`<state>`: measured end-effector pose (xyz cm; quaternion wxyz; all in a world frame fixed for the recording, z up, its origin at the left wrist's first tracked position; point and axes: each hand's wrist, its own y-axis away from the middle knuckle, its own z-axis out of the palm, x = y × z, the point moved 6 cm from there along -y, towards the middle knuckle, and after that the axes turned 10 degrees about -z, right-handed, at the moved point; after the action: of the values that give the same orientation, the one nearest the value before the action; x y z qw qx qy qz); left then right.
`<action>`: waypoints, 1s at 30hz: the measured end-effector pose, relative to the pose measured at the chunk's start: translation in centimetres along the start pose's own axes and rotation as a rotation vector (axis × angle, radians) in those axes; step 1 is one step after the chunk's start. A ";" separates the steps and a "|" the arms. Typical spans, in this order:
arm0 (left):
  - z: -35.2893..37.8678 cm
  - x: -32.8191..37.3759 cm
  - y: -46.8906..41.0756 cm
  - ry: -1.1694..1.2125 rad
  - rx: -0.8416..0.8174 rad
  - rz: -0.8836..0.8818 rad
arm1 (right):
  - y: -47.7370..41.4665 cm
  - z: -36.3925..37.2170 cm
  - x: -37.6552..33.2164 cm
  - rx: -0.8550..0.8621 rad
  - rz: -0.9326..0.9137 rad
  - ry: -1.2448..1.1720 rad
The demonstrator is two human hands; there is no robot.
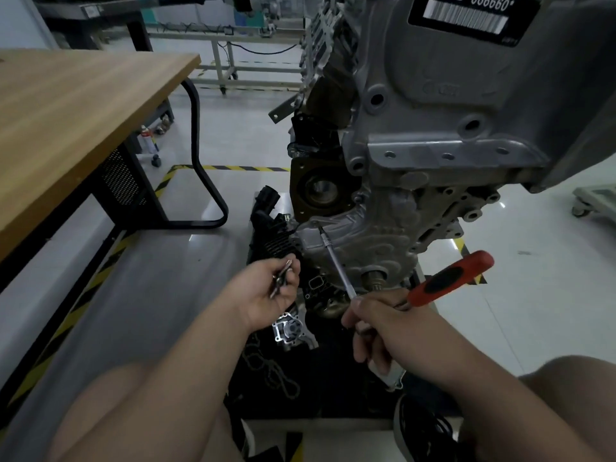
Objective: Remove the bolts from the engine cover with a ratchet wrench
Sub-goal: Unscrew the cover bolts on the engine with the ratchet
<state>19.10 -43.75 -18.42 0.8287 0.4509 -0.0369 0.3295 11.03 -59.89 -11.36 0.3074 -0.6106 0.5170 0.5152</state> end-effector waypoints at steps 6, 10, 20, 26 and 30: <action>0.1 -2.7 -2.9 -0.011 0.017 -0.044 | 0.6 -1.1 2.4 -0.071 0.088 0.080; 0.7 -3.2 -3.4 -0.104 -0.026 -0.055 | 1.2 -0.9 4.3 -0.040 0.143 -0.004; 0.5 -1.7 -3.2 -0.331 0.075 0.149 | 1.2 -0.8 4.8 -0.008 0.170 -0.004; -0.2 -2.0 -3.3 -0.295 0.121 0.111 | 1.3 -0.3 4.8 -0.036 0.168 0.002; -0.3 -2.4 -3.4 -0.135 0.006 0.006 | 1.1 -0.2 4.8 -0.026 0.169 0.003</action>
<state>19.14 -46.05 -21.88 0.8220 0.4746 -0.0932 0.3007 9.76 -61.89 -15.73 0.2539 -0.5696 0.5605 0.5450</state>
